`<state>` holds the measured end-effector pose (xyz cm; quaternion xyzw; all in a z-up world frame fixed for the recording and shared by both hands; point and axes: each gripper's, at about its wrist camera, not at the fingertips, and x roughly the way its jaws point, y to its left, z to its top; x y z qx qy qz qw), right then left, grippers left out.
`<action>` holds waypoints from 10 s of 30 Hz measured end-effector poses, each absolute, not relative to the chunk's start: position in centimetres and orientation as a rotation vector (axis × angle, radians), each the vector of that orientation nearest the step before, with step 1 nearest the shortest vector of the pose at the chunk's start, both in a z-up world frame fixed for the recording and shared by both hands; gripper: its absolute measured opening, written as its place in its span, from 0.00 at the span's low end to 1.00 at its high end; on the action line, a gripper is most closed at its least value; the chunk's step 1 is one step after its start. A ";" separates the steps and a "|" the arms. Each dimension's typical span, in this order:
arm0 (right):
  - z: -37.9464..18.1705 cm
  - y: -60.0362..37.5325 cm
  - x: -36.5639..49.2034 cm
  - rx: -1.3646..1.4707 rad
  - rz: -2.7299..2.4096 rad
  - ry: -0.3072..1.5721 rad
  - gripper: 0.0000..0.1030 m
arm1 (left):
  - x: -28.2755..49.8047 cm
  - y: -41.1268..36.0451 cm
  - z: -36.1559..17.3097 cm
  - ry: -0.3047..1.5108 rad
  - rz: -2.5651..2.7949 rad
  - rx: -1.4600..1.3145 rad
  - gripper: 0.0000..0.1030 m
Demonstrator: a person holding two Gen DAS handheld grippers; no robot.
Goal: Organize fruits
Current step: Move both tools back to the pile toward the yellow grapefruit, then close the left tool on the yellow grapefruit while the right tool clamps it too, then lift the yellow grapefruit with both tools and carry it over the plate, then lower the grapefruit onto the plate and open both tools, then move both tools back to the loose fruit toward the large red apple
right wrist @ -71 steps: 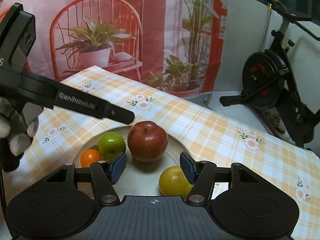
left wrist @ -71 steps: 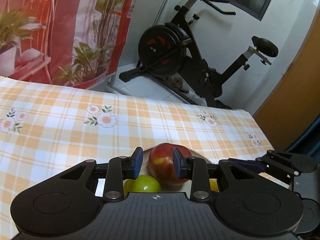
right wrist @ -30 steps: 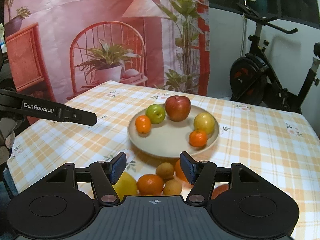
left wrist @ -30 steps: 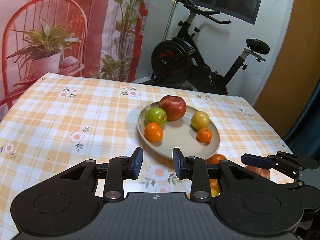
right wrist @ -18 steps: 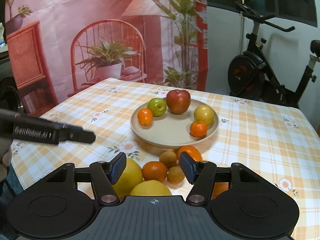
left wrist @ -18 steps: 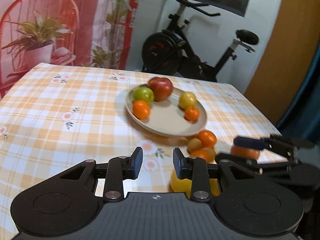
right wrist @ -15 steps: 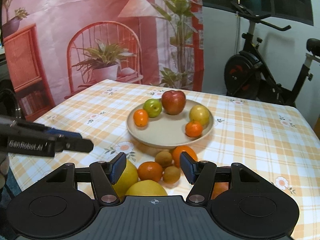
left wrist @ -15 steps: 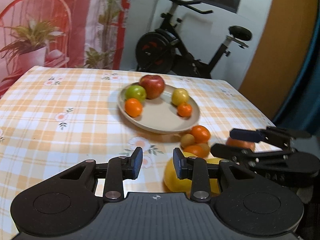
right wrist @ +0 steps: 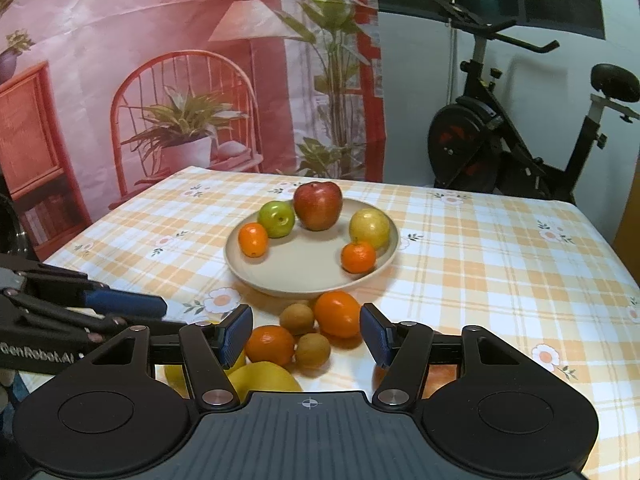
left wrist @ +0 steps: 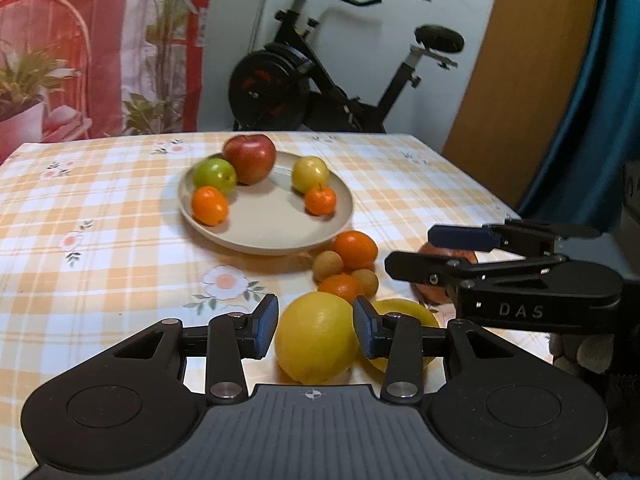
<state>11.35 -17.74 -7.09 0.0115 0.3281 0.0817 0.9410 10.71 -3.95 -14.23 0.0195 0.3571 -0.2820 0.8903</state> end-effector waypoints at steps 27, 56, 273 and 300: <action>-7.6 -16.5 11.9 -0.010 0.224 0.706 0.54 | 14.3 -0.5 -14.6 0.794 -0.443 -0.103 0.52; -8.5 -12.5 13.0 -0.138 0.331 0.752 0.54 | 16.9 1.8 -15.8 0.851 -0.415 -0.216 0.48; -11.4 -22.8 10.8 0.067 0.023 0.472 0.44 | 13.2 -3.0 -12.6 0.629 -0.289 0.020 0.41; -9.9 -23.8 8.1 0.049 0.072 0.562 0.62 | 14.2 -7.2 -11.5 0.683 -0.427 -0.015 0.43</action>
